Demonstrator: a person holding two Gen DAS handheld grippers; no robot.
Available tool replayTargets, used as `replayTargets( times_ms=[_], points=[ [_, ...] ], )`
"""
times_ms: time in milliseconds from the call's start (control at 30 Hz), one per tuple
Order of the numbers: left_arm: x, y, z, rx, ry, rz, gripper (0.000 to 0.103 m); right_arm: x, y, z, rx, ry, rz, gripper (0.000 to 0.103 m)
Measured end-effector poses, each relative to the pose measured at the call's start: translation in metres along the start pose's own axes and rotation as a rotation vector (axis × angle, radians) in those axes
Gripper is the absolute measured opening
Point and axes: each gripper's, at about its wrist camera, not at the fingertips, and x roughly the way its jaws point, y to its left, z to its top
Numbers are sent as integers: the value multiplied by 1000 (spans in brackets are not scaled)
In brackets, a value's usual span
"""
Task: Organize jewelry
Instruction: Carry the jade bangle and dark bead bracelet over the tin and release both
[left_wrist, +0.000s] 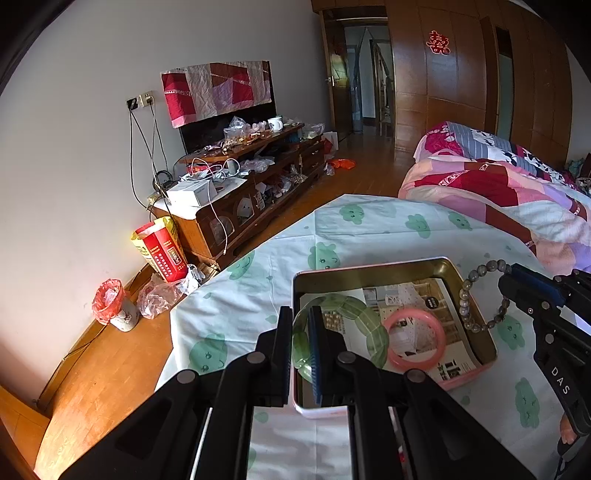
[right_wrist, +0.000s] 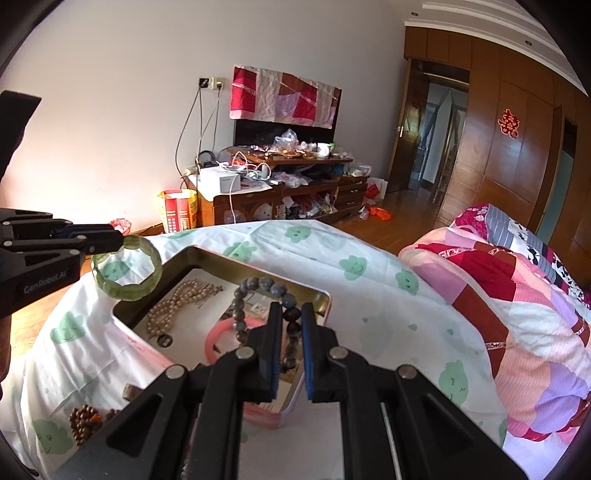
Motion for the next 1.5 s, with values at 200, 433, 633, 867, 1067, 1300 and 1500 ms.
replayTargets(
  times_ms=[200,433,633,867,1067,1300,1500],
  points=[
    [16,-6,6,6,15,14,8,13,1,6,-2,18,-19,12],
    [35,-11,6,10,41,27,8,30,2,7,5,47,-34,12],
    [47,-14,4,20,63,39,8,41,4,6,-3,70,-39,12],
    [56,-19,3,34,82,44,8,51,6,4,-3,90,-47,12],
    [63,-21,1,42,96,49,8,57,7,1,-6,107,-48,12],
    [70,-28,-5,74,131,40,14,61,6,-4,-2,130,-48,12],
    [52,-23,-9,79,59,134,80,51,5,-9,10,116,-69,55]
  ],
)
